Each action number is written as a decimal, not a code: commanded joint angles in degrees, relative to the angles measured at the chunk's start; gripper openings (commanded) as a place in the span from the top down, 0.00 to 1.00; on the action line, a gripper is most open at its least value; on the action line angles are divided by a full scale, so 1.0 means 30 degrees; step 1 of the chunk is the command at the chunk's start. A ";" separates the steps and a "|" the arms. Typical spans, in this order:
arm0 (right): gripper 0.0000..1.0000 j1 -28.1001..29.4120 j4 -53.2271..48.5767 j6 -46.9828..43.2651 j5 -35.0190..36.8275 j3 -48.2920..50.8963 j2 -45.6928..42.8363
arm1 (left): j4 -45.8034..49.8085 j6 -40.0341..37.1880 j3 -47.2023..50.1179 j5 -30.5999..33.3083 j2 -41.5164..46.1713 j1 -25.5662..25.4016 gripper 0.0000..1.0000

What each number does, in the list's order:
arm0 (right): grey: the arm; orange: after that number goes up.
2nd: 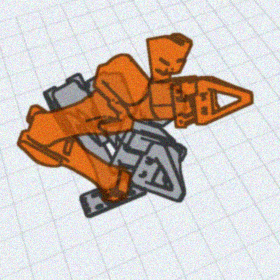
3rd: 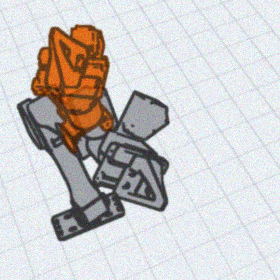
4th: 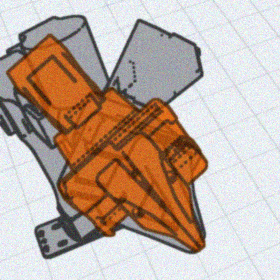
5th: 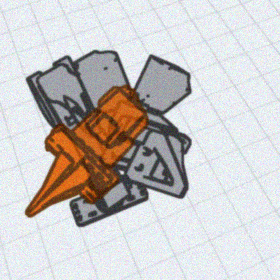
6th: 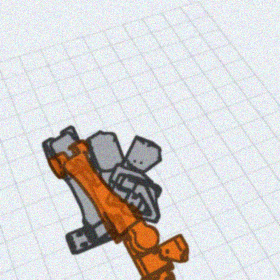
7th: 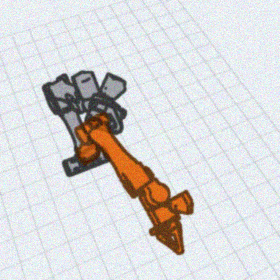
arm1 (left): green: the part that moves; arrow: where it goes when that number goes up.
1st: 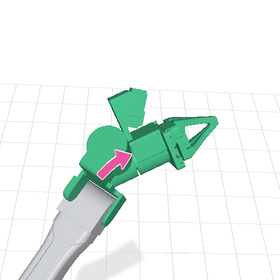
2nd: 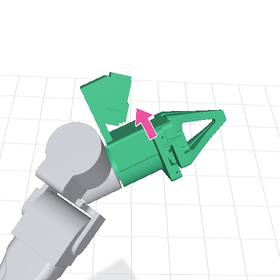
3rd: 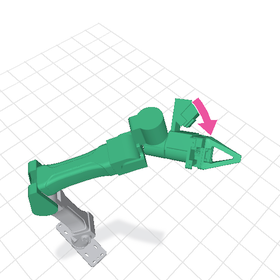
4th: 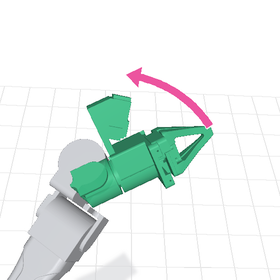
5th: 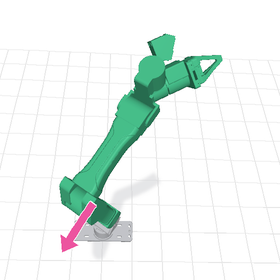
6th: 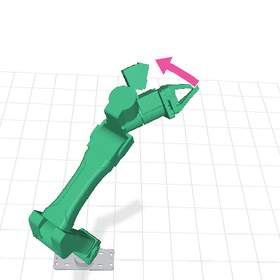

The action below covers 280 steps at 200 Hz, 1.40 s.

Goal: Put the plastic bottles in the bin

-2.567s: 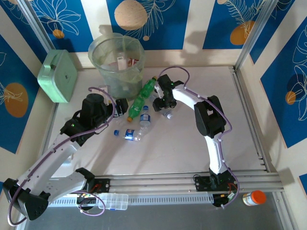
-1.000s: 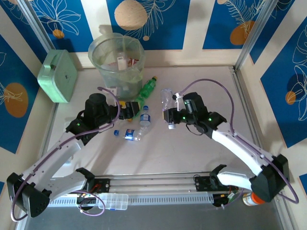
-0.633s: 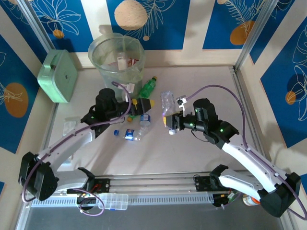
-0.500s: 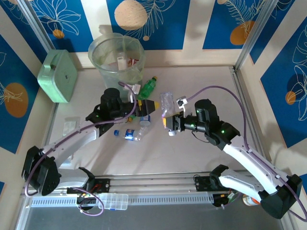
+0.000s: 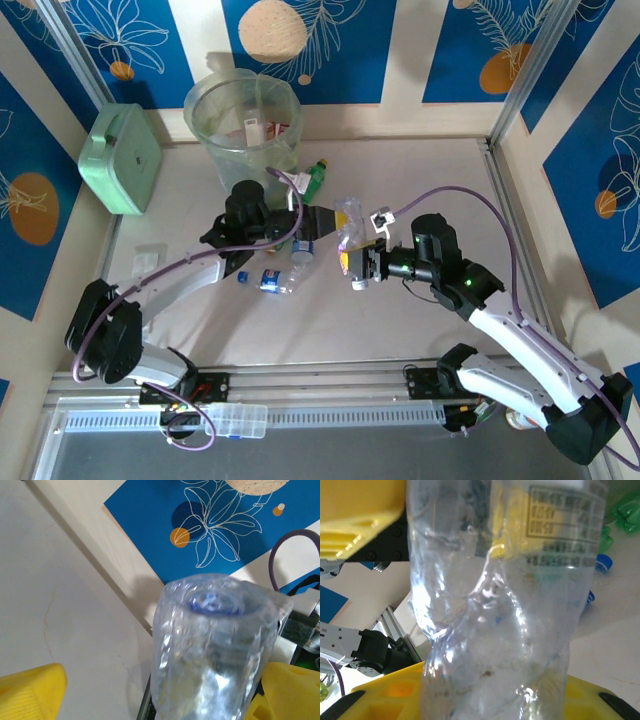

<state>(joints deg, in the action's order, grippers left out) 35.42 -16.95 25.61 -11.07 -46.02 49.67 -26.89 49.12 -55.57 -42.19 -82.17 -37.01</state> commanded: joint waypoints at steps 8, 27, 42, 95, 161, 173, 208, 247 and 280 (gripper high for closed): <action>0.76 0.0066 0.1026 0.0191 -0.0968 0.0257 -0.0293 | -0.2496 0.0383 -0.0955 -0.0906 -0.0583 -0.0858 0.00; 0.76 -0.0080 0.1246 0.0362 -0.1142 0.0279 -0.0212 | -0.2802 0.0303 -0.0742 -0.0788 -0.0591 -0.1077 0.03; 0.76 -0.0175 0.1567 0.0538 -0.1394 0.0363 -0.0236 | -0.3014 0.0352 -0.0578 -0.0722 -0.0603 -0.1109 0.10; 0.76 -0.0145 0.1931 0.0781 -0.1402 0.0699 -0.0216 | -0.4495 0.1437 -0.0987 -0.1354 -0.1047 -0.1266 0.35; 0.63 0.0044 0.1579 0.0620 -0.0647 0.0703 -0.0436 | -0.4686 0.1520 -0.1075 -0.1350 -0.1002 -0.1721 0.54; 0.58 0.0086 0.1468 0.0577 -0.0502 0.0589 -0.0392 | -0.4391 0.1337 -0.1183 -0.1230 -0.0885 -0.1731 0.55; 0.19 0.0176 0.1183 0.0316 -0.0383 -0.0013 -0.0381 | -0.2428 0.0164 -0.1833 -0.0613 -0.0170 -0.1731 0.56; 0.00 0.0149 -0.0026 -0.0227 0.0006 -0.1387 -0.0892 | 0.0615 -0.1447 -0.2961 0.0453 0.0508 -0.0991 0.56; 0.01 -0.0054 -0.1603 -0.0733 0.1113 -0.2492 -0.1795 | 0.1624 -0.1360 -0.3925 0.1137 0.0901 0.0737 0.64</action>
<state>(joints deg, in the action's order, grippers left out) 35.62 -17.78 25.47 -10.39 -50.22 47.24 -25.63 46.89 -64.05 -41.45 -81.69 -38.83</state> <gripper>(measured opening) 0.992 0.430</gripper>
